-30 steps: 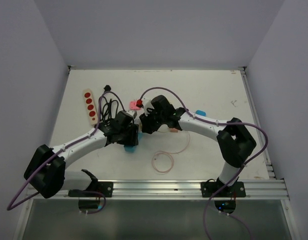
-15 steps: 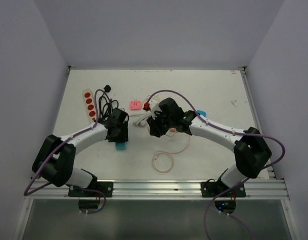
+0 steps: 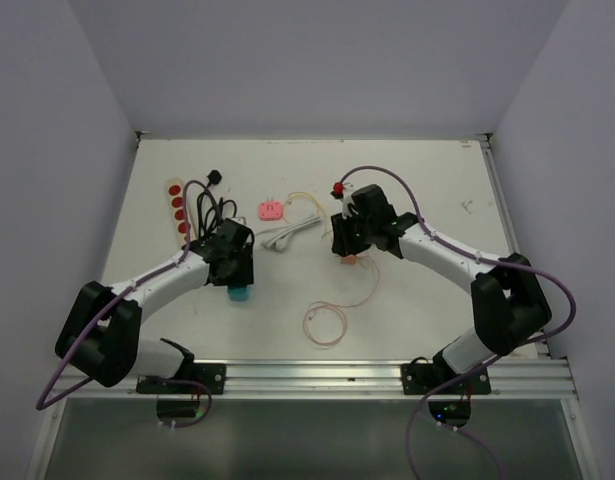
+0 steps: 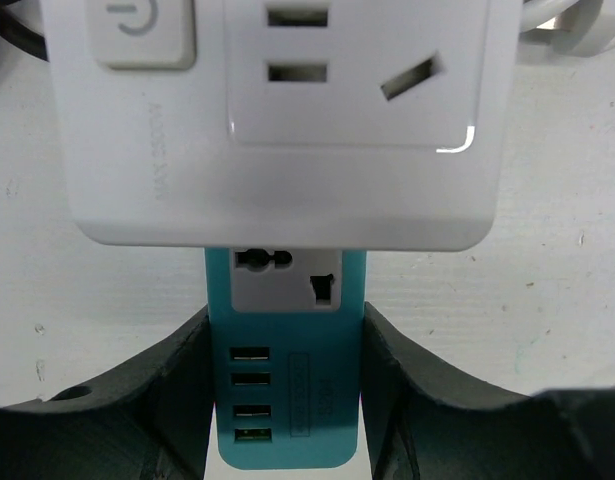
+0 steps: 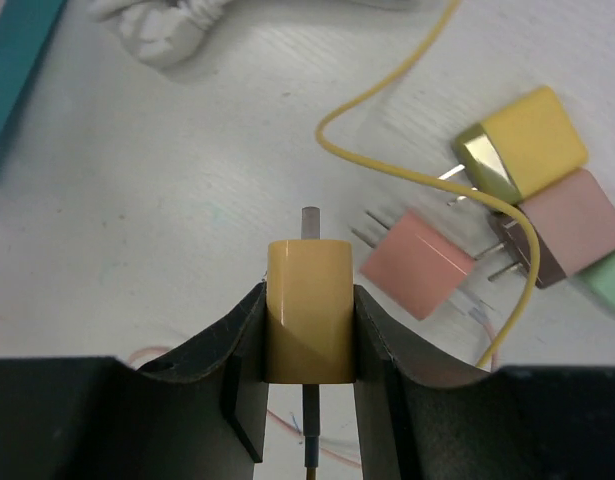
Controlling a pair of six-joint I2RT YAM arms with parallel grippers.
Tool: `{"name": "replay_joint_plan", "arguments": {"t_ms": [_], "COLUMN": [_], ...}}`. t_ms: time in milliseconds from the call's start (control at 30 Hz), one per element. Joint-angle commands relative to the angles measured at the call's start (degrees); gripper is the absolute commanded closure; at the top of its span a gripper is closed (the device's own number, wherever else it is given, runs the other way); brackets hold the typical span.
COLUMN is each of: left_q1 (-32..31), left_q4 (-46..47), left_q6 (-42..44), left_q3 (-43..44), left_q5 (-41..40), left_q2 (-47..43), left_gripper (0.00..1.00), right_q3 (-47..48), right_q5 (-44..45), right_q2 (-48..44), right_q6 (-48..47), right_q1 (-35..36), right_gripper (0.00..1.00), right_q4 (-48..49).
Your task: Pull the plug off the socket
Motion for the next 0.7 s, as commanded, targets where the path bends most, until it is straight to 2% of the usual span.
{"name": "replay_joint_plan", "arguments": {"t_ms": [0, 200, 333, 367, 433, 467, 500, 533, 600, 633, 667], "left_q1": [0.2, -0.5, -4.0, -5.6, -7.1, -8.1, -8.5, -8.8, -9.3, -9.3, -9.3], "left_q4": [3.1, 7.2, 9.3, 9.6, 9.5, 9.5, 9.2, 8.6, 8.0, 7.4, 7.1], "left_q6": [0.6, 0.7, -2.2, -2.8, -4.9, -5.4, -5.9, -6.9, -7.4, -7.9, -8.0], "left_q3": [-1.4, -3.9, -4.2, -4.2, -3.8, -3.5, -3.4, -3.1, -2.6, -2.5, -2.1], "left_q5": [0.6, 5.5, 4.2, 4.1, 2.9, 2.6, 1.8, 1.3, 0.0, -0.4, -0.7], "left_q2": [-2.3, -3.1, -1.3, -0.8, 0.8, 1.1, 1.4, 1.7, 1.5, 0.9, 0.5], "left_gripper": [1.0, 1.0, 0.98, 0.91, 0.82, 0.74, 0.7, 0.57, 0.45, 0.36, 0.33], "right_q3": [-2.0, -7.9, -8.2, -8.1, -8.0, -8.1, -8.1, -8.2, -8.5, -8.9, -8.9], "right_q5": [1.0, -0.4, 1.2, 1.4, 1.5, 1.5, 1.3, 0.3, -0.4, -0.6, -0.6], "right_q2": [1.9, 1.1, -0.1, -0.5, -1.2, -2.1, -2.6, -3.1, -5.0, -5.7, -6.4], "right_q6": [7.2, 13.1, 13.9, 14.0, 14.1, 14.1, 14.1, 14.2, 14.2, 14.2, 14.2], "right_q1": [-3.9, -8.4, -8.4, -8.4, -8.4, -8.4, -8.4, -8.4, -8.3, -8.3, -8.3], "right_gripper": [1.0, 1.0, 0.87, 0.79, 0.69, 0.6, 0.56, 0.53, 0.44, 0.41, 0.36], "right_q4": [1.2, 6.1, 5.7, 5.6, 5.5, 5.6, 5.7, 5.9, 6.2, 6.3, 6.3]}}
